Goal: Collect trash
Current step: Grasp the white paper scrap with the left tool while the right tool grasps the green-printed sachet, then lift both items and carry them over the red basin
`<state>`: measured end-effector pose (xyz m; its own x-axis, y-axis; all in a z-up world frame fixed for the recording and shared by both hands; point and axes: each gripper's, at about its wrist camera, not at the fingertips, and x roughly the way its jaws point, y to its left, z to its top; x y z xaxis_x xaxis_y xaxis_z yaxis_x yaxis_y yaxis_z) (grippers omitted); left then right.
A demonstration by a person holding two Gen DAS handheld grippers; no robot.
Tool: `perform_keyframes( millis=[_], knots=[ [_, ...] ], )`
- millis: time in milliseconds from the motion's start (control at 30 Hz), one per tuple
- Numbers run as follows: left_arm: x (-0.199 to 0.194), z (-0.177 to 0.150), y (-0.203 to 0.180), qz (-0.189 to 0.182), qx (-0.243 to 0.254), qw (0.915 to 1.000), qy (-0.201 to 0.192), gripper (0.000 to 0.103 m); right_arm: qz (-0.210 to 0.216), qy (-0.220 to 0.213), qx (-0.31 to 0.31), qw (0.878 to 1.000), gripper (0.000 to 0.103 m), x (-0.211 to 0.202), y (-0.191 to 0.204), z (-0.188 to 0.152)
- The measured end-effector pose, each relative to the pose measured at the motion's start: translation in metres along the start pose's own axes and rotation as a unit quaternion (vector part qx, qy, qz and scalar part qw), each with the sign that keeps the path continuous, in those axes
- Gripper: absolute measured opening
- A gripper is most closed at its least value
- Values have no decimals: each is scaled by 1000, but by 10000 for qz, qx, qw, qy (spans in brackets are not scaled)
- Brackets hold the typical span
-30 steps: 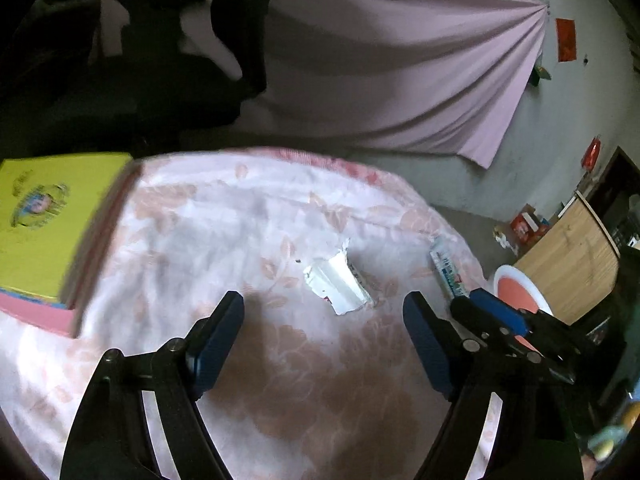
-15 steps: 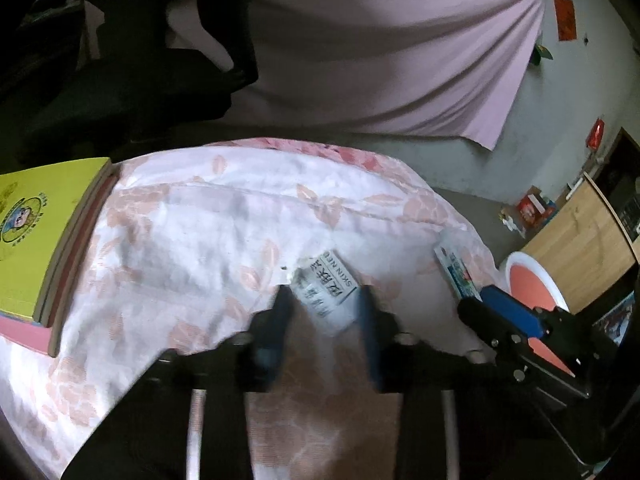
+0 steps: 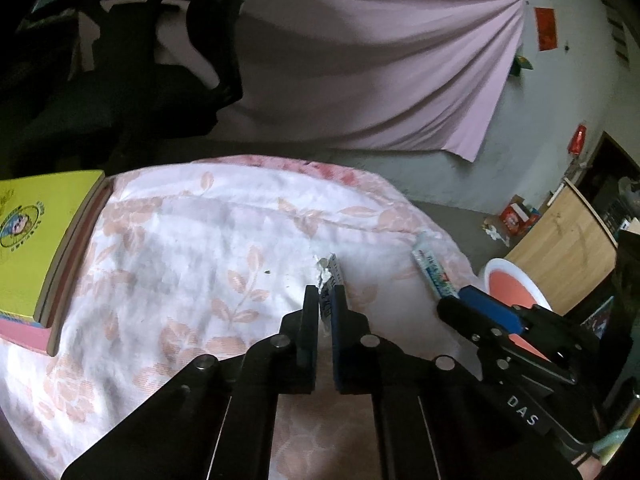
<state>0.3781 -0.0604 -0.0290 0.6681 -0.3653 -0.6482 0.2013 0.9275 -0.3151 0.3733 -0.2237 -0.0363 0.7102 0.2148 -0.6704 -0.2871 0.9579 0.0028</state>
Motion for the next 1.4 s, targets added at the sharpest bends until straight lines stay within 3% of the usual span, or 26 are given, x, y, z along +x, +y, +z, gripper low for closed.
perform_keyframes(
  millis=[467,633,767,1033,1233,1400],
  knots=[
    [-8,-5,-14,-126,347,9991,-205,0,132,-227,24,9997,21,-10,-4,-2],
    [-21,-11,-21,-200,571,9970,-486,0,110,-492,-35,9987,21,-20,-1,-4],
    [-38,-17,-27,-146,714,9929,-945,0,43,-955,-11,9954,21,-35,-2,-6],
    [-78,-36,-42,108,919,9752,-2011,0,-8,-2182,111,9758,21,-81,-7,-19],
    [-105,-53,-76,344,1368,9532,-2675,0,47,-3175,301,9478,21,-118,-16,-32],
    [-122,-60,-104,398,1737,9372,-2999,0,-175,-3596,394,9321,21,-137,-21,-40]
  ],
)
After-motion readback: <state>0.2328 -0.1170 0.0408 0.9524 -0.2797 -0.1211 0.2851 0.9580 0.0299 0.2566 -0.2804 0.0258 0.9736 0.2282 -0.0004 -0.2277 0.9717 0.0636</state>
